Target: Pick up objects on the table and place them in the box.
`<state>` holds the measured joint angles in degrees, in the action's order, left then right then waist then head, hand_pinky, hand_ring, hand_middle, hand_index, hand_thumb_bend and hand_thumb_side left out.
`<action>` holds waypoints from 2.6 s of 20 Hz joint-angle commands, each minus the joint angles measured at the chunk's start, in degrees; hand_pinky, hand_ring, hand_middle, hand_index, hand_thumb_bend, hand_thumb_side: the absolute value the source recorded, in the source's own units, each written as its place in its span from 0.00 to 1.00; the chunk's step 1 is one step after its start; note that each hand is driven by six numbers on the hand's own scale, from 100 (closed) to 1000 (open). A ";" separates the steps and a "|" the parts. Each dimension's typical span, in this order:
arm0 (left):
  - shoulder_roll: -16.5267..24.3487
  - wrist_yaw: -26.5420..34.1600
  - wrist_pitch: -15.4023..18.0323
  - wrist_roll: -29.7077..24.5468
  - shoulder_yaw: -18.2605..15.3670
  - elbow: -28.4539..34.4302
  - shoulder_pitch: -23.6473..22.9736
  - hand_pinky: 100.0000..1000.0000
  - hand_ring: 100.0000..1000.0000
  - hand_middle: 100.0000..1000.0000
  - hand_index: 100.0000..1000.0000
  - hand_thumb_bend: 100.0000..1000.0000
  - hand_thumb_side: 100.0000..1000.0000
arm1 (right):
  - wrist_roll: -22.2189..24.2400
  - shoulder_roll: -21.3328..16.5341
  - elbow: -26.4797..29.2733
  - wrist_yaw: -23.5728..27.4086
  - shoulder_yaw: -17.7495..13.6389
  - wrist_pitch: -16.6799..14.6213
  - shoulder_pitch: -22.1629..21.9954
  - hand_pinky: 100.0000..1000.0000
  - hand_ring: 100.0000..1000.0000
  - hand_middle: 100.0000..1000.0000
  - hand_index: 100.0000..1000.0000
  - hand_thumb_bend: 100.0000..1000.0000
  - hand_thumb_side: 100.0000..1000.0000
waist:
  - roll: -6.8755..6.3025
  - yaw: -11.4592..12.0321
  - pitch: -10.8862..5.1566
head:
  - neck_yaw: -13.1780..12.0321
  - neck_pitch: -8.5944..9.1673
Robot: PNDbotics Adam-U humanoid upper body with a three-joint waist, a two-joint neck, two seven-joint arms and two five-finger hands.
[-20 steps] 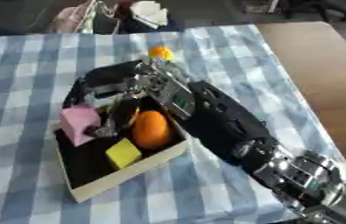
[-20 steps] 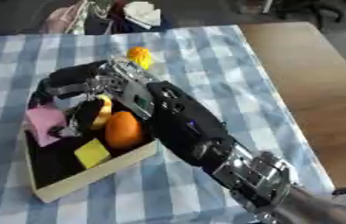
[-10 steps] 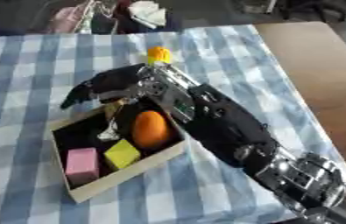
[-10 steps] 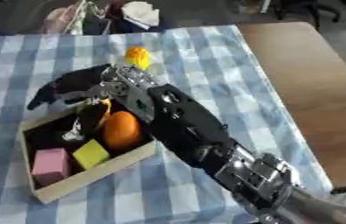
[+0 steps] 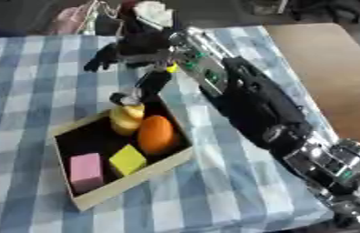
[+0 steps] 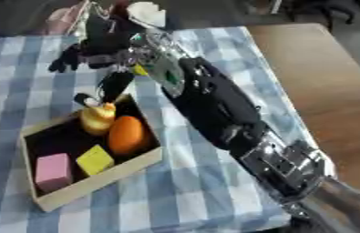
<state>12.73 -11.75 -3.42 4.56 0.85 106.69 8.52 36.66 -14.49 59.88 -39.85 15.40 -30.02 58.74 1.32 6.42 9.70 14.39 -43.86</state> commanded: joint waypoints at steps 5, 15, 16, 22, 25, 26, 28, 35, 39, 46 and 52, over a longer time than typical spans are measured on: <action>0.26 -0.05 0.31 -0.53 0.26 0.82 0.55 0.59 0.43 0.45 0.70 0.13 0.56 | -8.23 -0.70 -14.85 -11.28 -11.41 6.60 3.47 0.85 0.79 0.84 0.96 0.02 0.45 | -0.04 1.01 -0.65 | 0.82 -0.26; -0.01 0.08 0.56 -1.84 1.36 0.82 1.08 0.59 0.43 0.45 0.70 0.13 0.56 | -23.12 0.48 -21.43 -27.78 -16.31 13.86 4.21 0.85 0.81 0.87 0.96 0.05 0.37 | -0.12 3.61 -0.33 | 2.52 -0.26; 0.00 0.07 0.56 -1.92 1.42 0.82 1.10 0.59 0.43 0.45 0.70 0.13 0.56 | -23.84 0.47 -21.87 -28.97 -16.56 14.57 4.20 0.85 0.81 0.87 0.96 0.06 0.37 | -0.11 3.81 -0.31 | 2.65 -0.26; 0.01 0.16 0.66 -2.32 1.68 0.87 1.13 0.59 0.43 0.45 0.70 0.13 0.56 | -24.44 0.16 -25.04 -32.04 -18.02 17.39 3.95 0.84 0.80 0.84 0.96 0.06 0.41 | 0.06 4.45 -0.18 | 3.11 -0.26; -0.02 0.20 0.70 -2.48 1.82 0.87 1.18 0.59 0.43 0.45 0.70 0.12 0.56 | -24.16 -0.03 -26.23 -32.59 -18.49 18.65 3.66 0.84 0.80 0.83 0.95 0.05 0.40 | 0.07 4.57 -0.08 | 3.20 -0.26; -0.05 0.22 0.71 -2.53 1.87 0.87 1.18 0.59 0.43 0.45 0.70 0.12 0.56 | -24.46 -0.04 -26.50 -32.84 -18.64 19.20 3.54 0.84 0.80 0.83 0.95 0.03 0.40 | 0.04 4.61 -0.04 | 3.25 -0.26; -0.14 0.26 0.74 -2.69 2.01 0.86 1.14 0.59 0.43 0.45 0.70 0.12 0.56 | -25.77 0.07 -26.83 -33.53 -18.82 20.40 3.23 0.83 0.79 0.82 0.94 0.03 0.38 | -0.03 4.67 0.04 | 3.34 -0.26; -0.41 0.40 0.85 -3.04 2.22 0.90 1.26 0.59 0.43 0.45 0.70 0.12 0.56 | -29.41 1.38 -27.40 -34.82 -18.79 21.24 2.29 0.80 0.71 0.65 0.83 0.00 0.23 | -0.33 4.90 0.23 | 3.60 -0.26; -0.52 0.47 0.86 -3.09 2.22 0.89 1.25 0.59 0.43 0.45 0.70 0.12 0.56 | -33.48 1.99 -26.65 -35.17 -18.50 20.72 1.91 0.78 0.67 0.56 0.75 0.00 0.13 | -0.35 4.97 0.26 | 3.69 -0.26; -0.58 0.56 0.89 -2.98 2.09 0.84 1.29 0.59 0.43 0.45 0.70 0.11 0.57 | -43.88 2.45 -24.53 -35.49 -17.85 19.96 1.50 0.71 0.52 0.31 0.38 0.00 0.00 | -0.15 5.10 0.26 | 3.79 -0.26; -0.47 0.55 0.88 -2.65 1.75 0.75 1.24 0.59 0.43 0.45 0.70 0.11 0.57 | -46.19 1.22 -19.96 -33.21 -15.46 15.82 2.51 0.71 0.52 0.31 0.36 0.00 0.00 | 0.13 4.31 0.14 | 3.43 -0.26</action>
<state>11.99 -11.32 -2.55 1.66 2.94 106.69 9.10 -9.18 -11.58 37.50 -73.91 -0.59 -13.23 59.55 1.32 10.67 9.93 17.96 -43.86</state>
